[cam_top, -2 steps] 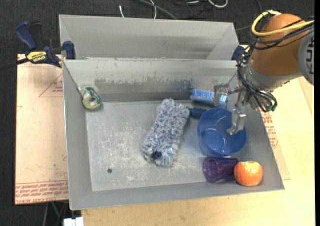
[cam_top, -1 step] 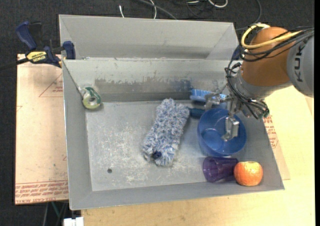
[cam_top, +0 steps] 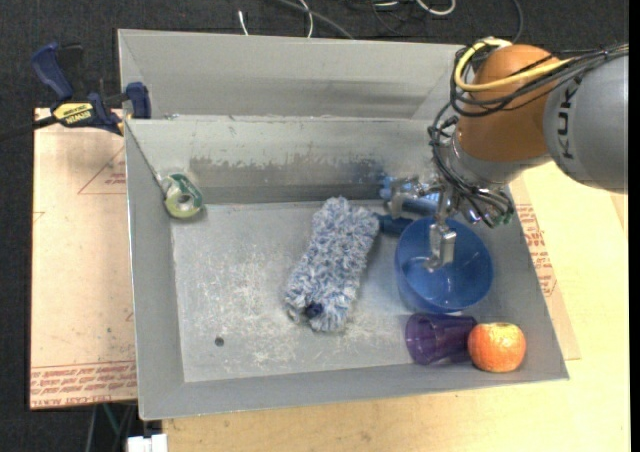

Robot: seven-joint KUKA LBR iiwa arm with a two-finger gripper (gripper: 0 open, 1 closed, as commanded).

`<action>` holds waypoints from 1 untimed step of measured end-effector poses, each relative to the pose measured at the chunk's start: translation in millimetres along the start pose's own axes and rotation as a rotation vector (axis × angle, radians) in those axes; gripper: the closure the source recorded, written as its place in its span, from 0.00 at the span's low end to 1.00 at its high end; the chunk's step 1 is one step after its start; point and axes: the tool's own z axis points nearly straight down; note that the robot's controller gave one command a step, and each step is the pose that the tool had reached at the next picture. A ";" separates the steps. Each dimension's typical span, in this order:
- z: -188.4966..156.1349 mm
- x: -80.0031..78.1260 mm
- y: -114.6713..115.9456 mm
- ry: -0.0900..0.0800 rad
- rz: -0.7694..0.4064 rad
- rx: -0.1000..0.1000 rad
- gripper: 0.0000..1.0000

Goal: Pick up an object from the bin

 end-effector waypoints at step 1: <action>2.2 1.1 -1.1 -0.001 -0.019 0.001 0.00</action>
Offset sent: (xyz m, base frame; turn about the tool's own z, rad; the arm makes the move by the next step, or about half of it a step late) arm -0.0361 -0.0301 -0.0415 -0.2993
